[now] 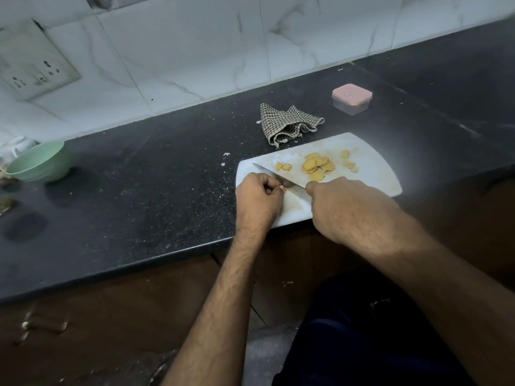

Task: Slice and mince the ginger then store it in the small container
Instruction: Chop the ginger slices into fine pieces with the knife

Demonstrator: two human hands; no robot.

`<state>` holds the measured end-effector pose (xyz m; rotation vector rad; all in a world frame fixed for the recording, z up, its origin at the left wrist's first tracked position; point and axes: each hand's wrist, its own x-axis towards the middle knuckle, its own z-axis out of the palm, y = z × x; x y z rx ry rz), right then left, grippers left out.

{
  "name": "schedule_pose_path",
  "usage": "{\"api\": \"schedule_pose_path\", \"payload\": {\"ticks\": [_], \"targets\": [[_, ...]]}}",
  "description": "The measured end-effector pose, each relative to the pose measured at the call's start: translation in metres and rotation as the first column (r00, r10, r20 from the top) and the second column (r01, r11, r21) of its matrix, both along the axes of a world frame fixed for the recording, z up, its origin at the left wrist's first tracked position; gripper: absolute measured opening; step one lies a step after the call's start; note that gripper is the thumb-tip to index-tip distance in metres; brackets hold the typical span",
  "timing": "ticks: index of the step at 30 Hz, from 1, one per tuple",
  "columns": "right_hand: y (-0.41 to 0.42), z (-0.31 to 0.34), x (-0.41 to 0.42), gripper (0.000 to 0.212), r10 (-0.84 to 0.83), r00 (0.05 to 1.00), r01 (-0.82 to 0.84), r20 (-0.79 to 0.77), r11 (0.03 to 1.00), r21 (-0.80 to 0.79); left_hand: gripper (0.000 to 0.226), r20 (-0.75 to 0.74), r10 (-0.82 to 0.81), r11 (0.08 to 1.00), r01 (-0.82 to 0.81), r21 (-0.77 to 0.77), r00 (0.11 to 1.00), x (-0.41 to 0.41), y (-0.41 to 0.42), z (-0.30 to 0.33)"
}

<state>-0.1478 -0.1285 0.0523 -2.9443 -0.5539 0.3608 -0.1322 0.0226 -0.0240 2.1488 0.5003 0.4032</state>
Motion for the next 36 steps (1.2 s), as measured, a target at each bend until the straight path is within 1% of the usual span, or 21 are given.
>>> {"api": "schedule_pose_path", "payload": {"ticks": [3, 10, 13, 17, 23, 25, 28, 30, 32, 36], "targets": [[0.0, -0.003, -0.004, 0.043, 0.017, 1.0, -0.017, 0.024, 1.0, -0.001, 0.011, 0.015, -0.007, 1.0, 0.007, 0.015, 1.0, -0.001, 0.002, -0.004], [0.011, -0.009, 0.002, 0.043, 0.013, 1.0, -0.013, 0.0, 1.0, 0.026, 0.014, 0.01, -0.011, 1.0, 0.01, 0.011, 1.0, 0.001, 0.002, -0.005], [0.008, -0.013, 0.001, 0.04, 0.014, 0.999, -0.016, 0.036, 0.999, 0.034, 0.017, 0.012, -0.015, 1.0, 0.015, 0.002, 1.0, 0.0, 0.002, -0.006], [-0.005, -0.01, 0.001, 0.031, -0.013, 0.995, 0.005, 0.097, 0.997, 0.08, 0.012, 0.004, -0.015, 1.0, 0.015, 0.003, 1.0, 0.001, 0.002, -0.006], [-0.018, -0.002, 0.006, 0.031, -0.062, 0.991, 0.047, 0.115, 0.991, 0.126, 0.007, 0.003, -0.011, 1.0, 0.011, 0.016, 1.0, 0.0, 0.005, -0.009], [-0.022, -0.006, 0.007, 0.031, -0.059, 0.993, 0.044, 0.102, 0.99, 0.137, 0.004, 0.033, -0.019, 1.0, 0.02, -0.006, 0.999, -0.001, 0.005, -0.01], [-0.024, -0.01, 0.007, 0.03, -0.059, 0.994, 0.043, 0.086, 0.983, 0.178, 0.008, 0.102, -0.037, 0.998, 0.042, -0.051, 0.994, -0.002, 0.004, -0.007], [-0.022, -0.012, 0.01, 0.03, -0.063, 0.996, 0.049, 0.066, 0.977, 0.206, 0.012, 0.102, -0.068, 0.996, 0.073, -0.044, 0.992, -0.001, 0.001, -0.007], [-0.02, -0.014, 0.012, 0.03, -0.07, 0.997, 0.06, 0.039, 0.973, 0.224, 0.017, 0.098, -0.102, 0.991, 0.11, -0.071, 0.99, 0.003, -0.002, -0.007], [-0.018, -0.016, 0.014, 0.029, -0.066, 0.997, 0.056, 0.033, 0.968, 0.243, 0.016, 0.112, -0.069, 0.981, 0.088, -0.175, 0.991, 0.008, 0.0, -0.006]]}}
